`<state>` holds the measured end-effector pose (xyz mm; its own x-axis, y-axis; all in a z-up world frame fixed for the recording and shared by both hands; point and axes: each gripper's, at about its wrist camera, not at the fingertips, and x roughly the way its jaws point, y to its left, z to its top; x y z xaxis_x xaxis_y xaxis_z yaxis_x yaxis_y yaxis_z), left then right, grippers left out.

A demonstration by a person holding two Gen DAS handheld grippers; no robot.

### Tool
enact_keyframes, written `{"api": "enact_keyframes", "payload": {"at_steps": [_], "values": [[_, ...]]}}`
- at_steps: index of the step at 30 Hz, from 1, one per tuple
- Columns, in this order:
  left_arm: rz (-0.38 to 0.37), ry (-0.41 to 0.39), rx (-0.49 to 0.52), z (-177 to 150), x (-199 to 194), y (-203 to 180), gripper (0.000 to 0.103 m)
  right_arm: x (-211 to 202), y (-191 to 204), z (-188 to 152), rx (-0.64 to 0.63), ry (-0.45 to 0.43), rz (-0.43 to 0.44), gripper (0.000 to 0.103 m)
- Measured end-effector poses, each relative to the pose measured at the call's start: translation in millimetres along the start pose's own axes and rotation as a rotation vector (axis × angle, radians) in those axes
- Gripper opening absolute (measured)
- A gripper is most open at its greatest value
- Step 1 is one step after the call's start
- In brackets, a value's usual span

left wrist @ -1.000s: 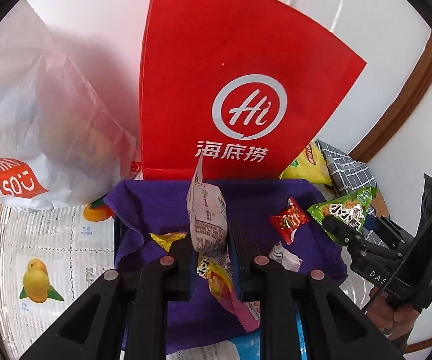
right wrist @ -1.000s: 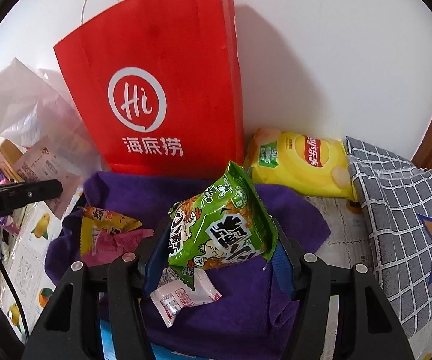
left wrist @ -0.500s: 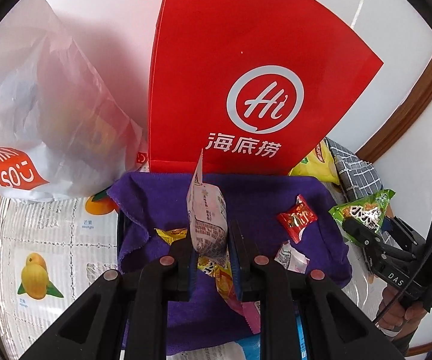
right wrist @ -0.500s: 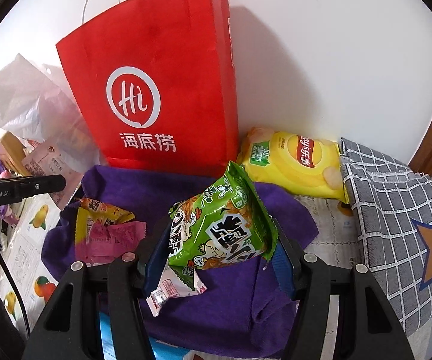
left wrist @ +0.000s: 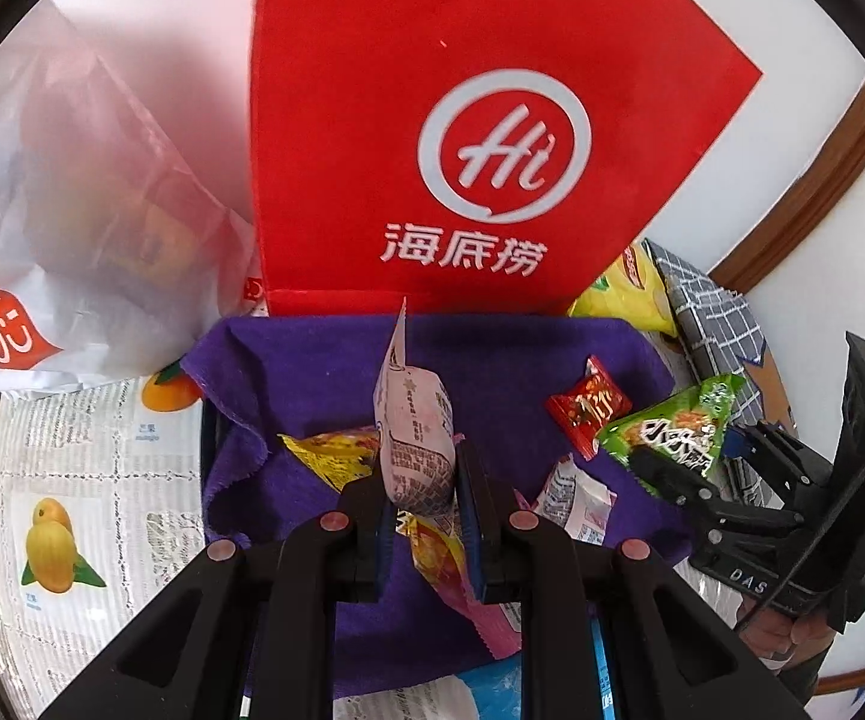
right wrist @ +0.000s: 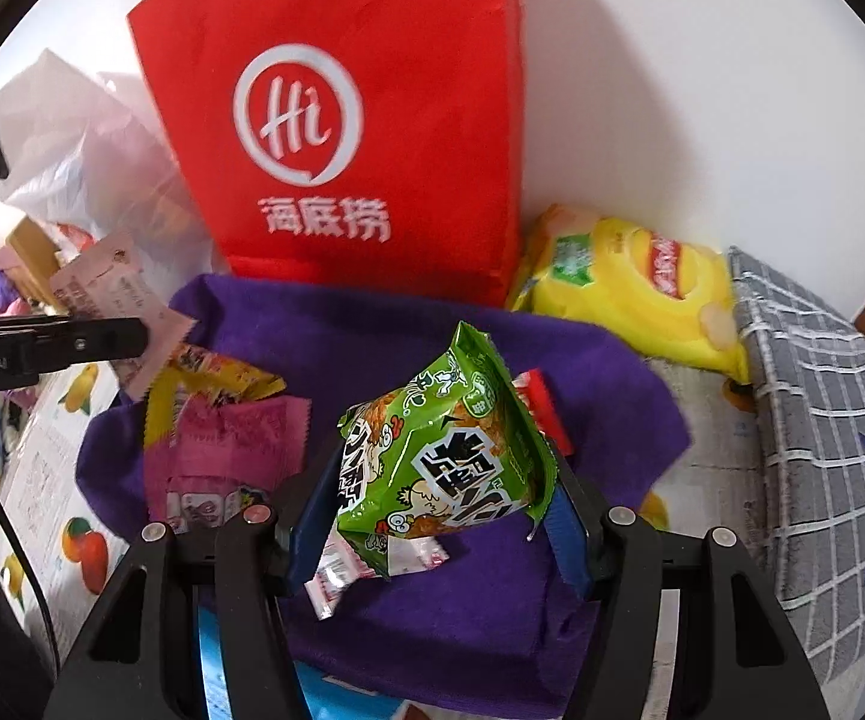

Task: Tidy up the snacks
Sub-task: 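Open the right tool dropping the green bag while the left tool releases the paper packet onto the towel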

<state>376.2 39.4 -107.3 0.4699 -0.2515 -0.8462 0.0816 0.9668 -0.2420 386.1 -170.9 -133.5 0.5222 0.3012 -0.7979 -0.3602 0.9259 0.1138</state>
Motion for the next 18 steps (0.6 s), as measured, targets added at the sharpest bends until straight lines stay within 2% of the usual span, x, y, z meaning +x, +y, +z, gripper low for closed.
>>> {"api": "enact_keyframes", "payload": {"at_steps": [8,18], "values": [[0.023,0.041,0.034,-5,10,-10,0.018,14,8,-5,-0.023,0.052,-0.005,0.062],[0.029,0.05,0.033,-5,13,-9,0.018,20,7,-8,-0.019,0.074,-0.005,0.062]]}}
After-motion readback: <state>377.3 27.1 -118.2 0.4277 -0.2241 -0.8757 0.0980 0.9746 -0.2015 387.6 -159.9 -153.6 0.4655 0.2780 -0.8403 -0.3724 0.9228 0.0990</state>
